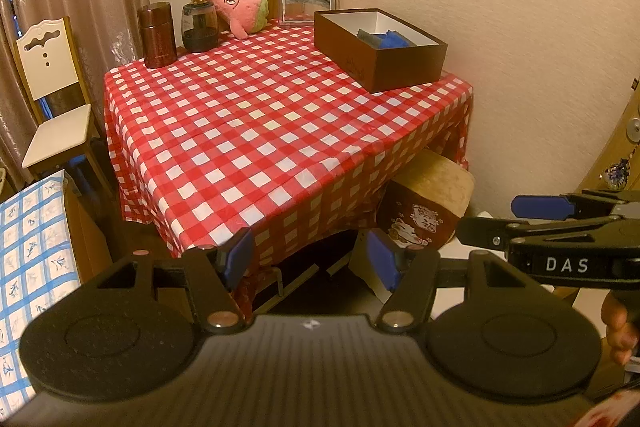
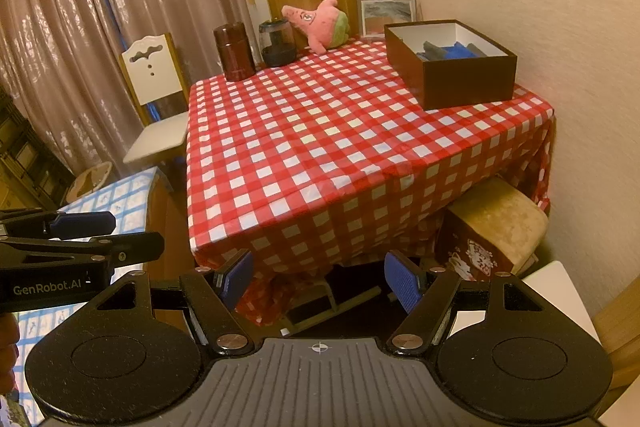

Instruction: Organize soft objects

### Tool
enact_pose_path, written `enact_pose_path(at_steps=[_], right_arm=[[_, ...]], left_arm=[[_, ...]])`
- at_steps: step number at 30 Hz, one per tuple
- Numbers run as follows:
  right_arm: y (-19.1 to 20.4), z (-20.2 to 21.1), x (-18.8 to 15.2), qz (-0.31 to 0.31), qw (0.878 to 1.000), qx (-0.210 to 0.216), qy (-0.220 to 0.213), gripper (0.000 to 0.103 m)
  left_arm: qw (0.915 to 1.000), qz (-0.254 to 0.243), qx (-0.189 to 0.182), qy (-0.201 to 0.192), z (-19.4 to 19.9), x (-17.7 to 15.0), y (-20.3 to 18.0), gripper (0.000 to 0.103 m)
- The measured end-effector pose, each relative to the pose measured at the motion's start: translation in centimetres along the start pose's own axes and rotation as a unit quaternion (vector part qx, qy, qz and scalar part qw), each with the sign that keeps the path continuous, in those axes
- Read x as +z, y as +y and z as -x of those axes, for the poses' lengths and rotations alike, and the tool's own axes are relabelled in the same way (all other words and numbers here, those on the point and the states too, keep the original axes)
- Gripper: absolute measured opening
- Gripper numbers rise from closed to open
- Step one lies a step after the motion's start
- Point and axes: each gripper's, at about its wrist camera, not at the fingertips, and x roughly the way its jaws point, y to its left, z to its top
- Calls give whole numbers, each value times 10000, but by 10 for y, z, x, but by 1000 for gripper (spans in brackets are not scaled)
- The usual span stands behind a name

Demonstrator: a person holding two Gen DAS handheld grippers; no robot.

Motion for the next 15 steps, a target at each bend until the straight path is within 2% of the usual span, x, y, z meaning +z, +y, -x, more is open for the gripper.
enact_pose_path(at_steps=[15], right_arm=[[0, 0, 1, -1, 10000, 0, 3, 72]], left_arm=[[10000, 8, -2, 2, 0, 1, 0, 61]])
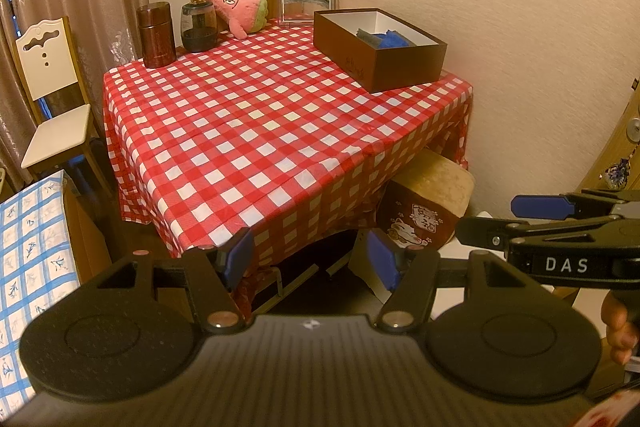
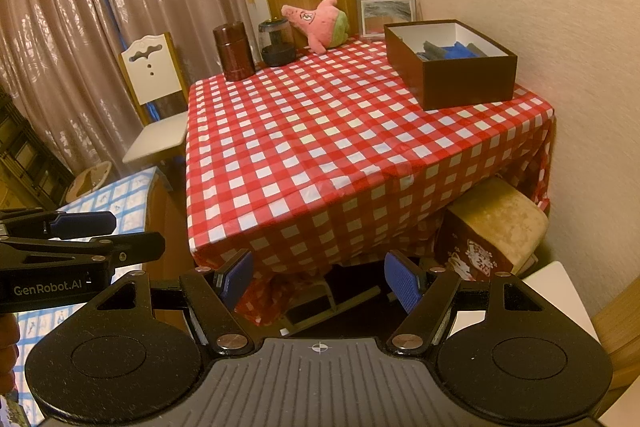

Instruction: Organize soft objects

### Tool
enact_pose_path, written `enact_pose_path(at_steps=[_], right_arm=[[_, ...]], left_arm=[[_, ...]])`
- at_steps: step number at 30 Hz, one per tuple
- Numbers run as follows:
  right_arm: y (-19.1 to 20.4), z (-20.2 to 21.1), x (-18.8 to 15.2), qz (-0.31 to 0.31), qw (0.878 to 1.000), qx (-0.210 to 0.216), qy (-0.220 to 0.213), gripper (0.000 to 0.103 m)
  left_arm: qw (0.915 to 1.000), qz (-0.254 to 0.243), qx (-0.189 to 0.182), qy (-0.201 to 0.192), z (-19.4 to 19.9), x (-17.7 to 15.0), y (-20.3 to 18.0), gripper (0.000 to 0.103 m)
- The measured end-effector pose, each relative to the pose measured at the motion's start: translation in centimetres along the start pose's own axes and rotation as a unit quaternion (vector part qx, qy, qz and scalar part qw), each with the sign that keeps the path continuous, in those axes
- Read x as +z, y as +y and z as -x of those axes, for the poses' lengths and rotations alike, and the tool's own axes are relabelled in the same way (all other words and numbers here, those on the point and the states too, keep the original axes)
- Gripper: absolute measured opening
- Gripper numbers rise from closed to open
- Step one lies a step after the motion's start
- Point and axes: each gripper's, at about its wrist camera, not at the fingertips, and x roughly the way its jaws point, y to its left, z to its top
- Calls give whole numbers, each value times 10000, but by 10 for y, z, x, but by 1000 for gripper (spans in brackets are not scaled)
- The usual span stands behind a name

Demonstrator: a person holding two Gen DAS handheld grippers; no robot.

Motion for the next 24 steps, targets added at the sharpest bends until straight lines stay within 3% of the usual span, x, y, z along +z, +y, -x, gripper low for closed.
enact_pose_path(at_steps=[24], right_arm=[[-6, -1, 2, -1, 10000, -12, 16, 72]], left_arm=[[10000, -15, -58, 57, -7, 4, 0, 61]])
